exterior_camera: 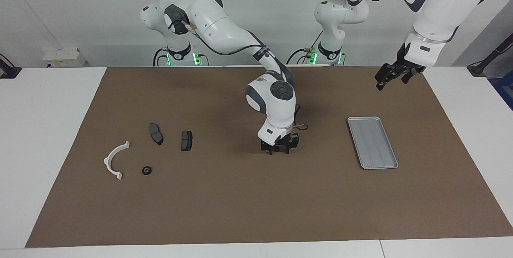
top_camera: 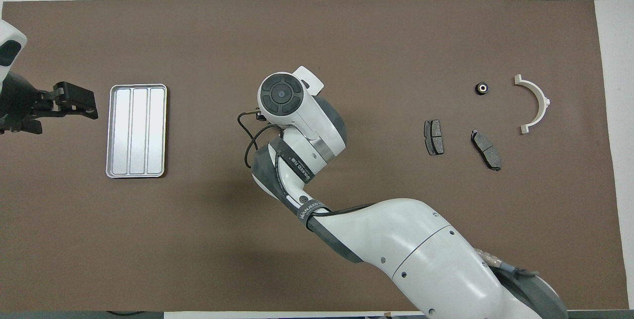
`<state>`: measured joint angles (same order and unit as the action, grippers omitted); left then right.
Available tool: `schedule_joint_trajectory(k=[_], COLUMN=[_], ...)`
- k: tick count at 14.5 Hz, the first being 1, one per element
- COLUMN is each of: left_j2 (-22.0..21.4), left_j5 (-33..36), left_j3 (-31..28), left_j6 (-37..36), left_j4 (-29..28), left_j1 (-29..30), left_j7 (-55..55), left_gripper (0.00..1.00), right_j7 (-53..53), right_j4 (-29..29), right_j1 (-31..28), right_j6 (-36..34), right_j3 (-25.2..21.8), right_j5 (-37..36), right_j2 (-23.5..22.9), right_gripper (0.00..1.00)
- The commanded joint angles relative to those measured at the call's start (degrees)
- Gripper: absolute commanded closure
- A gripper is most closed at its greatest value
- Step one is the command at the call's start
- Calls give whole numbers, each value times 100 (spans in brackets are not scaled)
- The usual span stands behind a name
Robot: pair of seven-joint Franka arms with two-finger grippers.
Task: Place bearing gear from tray to pile
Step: 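Lower the right gripper onto the dark gear and grasp it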
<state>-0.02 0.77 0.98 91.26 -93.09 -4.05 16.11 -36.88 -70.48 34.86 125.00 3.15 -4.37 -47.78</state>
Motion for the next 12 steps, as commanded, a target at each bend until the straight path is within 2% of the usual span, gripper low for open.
schedule_joint_trajectory(k=[1, 5, 9, 12], left_j2=[-121, -121, -121, -121], left_j5=[-50, -50, -50, -50], left_j3=[17, 17, 17, 17], left_j6=[76, 76, 76, 67], left_j4=[-122, -122, -122, -122], left_j1=[62, 62, 62, 62], left_j7=[-55, -55, -55, -55], left_gripper=[0, 0, 0, 0], right_j7=[-135, -153, -188, -171], right_j4=[-309, -317, -317, -317], right_j1=[-14, 30, 39, 21], right_j6=[121, 86, 51, 15], right_j3=[36, 45, 45, 45], right_j5=[-29, -12, -20, -29], right_j2=[102, 137, 146, 155], right_gripper=[26, 31, 73, 100])
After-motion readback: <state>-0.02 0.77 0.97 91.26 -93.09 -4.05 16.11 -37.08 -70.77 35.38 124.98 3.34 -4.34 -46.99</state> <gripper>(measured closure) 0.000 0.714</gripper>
